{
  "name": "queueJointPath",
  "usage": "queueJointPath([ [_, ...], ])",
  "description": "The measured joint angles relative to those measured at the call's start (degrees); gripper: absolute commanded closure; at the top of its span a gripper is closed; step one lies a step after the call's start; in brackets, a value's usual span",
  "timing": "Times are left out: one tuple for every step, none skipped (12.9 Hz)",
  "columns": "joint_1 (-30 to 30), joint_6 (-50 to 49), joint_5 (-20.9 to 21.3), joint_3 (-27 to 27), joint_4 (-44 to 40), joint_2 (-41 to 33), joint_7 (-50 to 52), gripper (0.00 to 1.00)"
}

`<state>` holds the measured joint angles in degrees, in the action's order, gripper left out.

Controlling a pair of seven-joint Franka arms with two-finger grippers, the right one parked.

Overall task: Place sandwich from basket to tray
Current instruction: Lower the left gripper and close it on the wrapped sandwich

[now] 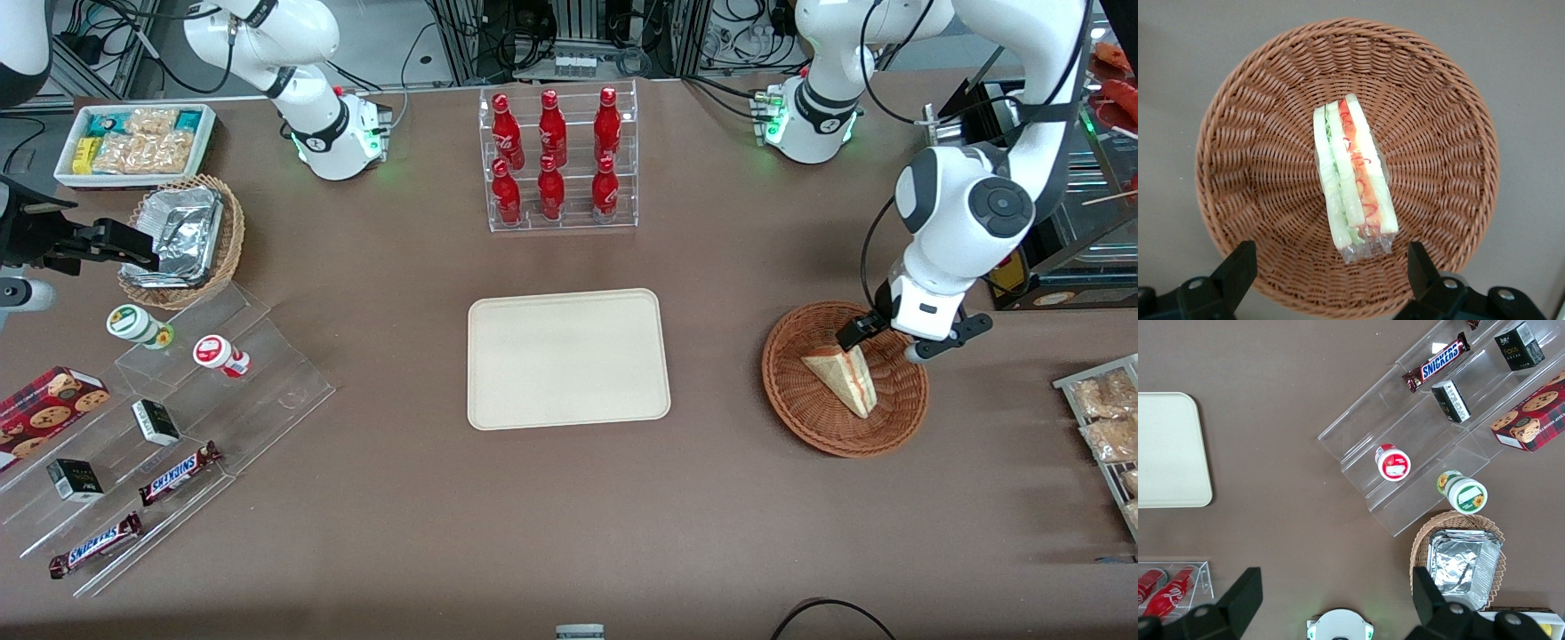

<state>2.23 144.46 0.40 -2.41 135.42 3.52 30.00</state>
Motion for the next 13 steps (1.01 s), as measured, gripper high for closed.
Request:
queueJointPath([
  [0.12, 1.86, 0.0, -0.11, 0.78, 0.72, 0.5, 0.0],
  [0.6, 3.38, 0.0, -0.22, 1.18, 1.51, 1.2, 0.0],
  [1.21, 4.5, 0.0, -0.34, 1.37, 2.29, 2.13, 0.0],
  [1.77, 5.01, 0.0, -0.39, 1.43, 2.99, 2.69, 0.0],
  [2.18, 5.36, 0.0, -0.4, 1.5, 3.65, 2.98, 0.0],
  [2.29, 5.48, 0.0, -0.42, 1.6, 4.15, 3.08, 0.0],
  [2.29, 5.5, 0.0, -0.39, 1.73, 4.44, 3.08, 0.0],
  [2.28, 5.51, 0.0, -0.29, 1.81, 4.58, 3.08, 0.0],
  [2.25, 5.56, 0.0, -0.16, 1.81, 4.61, 3.09, 0.0],
  [2.19, 5.87, 0.0, 0.02, 1.83, 4.63, 3.09, 0.0],
  [2.13, 6.8, 0.0, 0.2, 1.87, 4.75, 3.09, 0.0],
  [2.12, 7.84, 0.0, 0.31, 1.92, 5.06, 3.09, 0.0],
  [2.11, 8.86, 0.0, 0.34, 1.96, 5.52, 3.09, 0.0],
])
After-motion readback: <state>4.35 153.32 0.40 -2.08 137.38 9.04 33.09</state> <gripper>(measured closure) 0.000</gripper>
